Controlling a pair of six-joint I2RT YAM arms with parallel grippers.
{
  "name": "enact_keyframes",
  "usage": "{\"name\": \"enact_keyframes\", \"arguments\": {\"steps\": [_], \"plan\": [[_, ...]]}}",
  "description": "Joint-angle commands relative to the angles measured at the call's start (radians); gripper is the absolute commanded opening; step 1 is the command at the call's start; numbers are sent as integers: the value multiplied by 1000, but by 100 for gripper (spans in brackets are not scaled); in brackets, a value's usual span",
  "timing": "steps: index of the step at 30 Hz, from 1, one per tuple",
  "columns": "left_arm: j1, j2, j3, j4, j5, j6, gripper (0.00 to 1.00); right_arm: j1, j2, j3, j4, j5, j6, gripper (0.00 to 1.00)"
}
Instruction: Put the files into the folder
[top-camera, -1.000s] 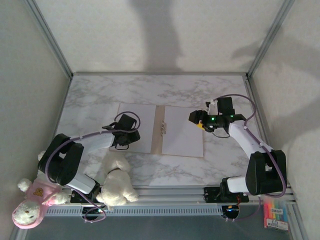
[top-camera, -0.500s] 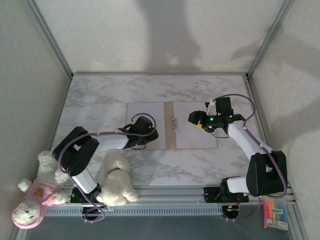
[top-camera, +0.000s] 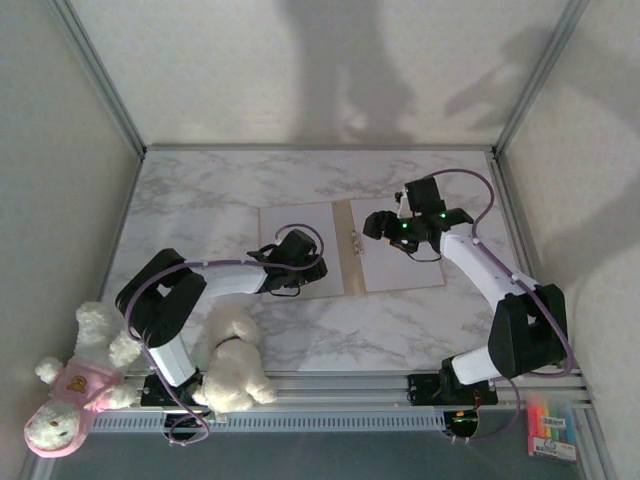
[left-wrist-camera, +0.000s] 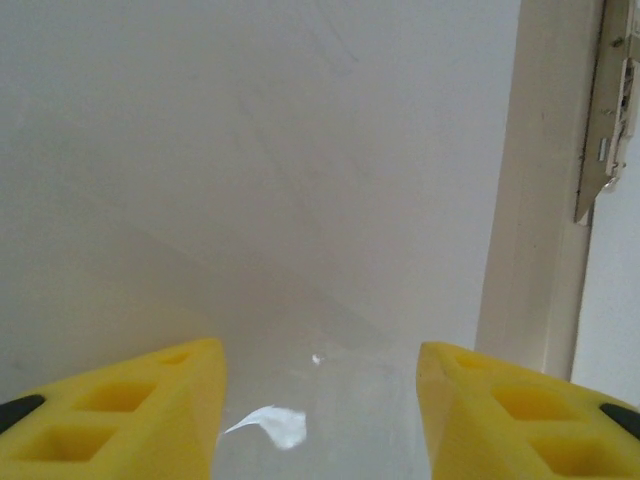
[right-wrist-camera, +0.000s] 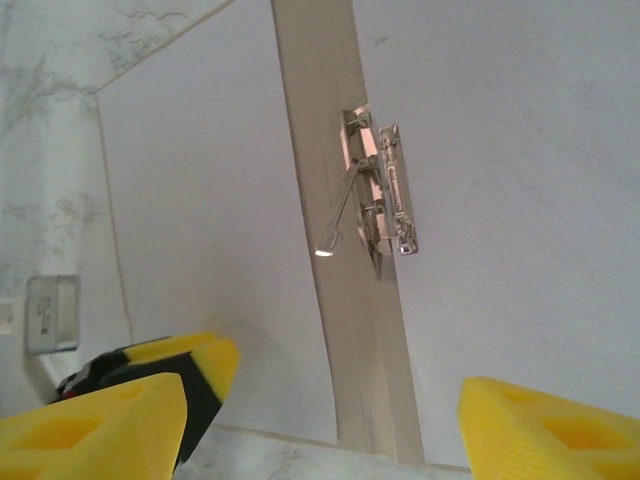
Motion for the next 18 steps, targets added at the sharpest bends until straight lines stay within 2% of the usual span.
{"name": "enact_keyframes", "arguments": {"steps": [1, 8, 18], "plan": [[5, -46, 15, -102, -63, 58, 54, 40, 34, 65, -72, 101, 16, 74], [58, -118, -55, -129, -97, 102, 56, 88, 148, 200, -174, 188, 26, 74], [84, -91, -89, -111, -77, 138, 53, 159, 294, 340, -248, 292, 35, 70]]}}
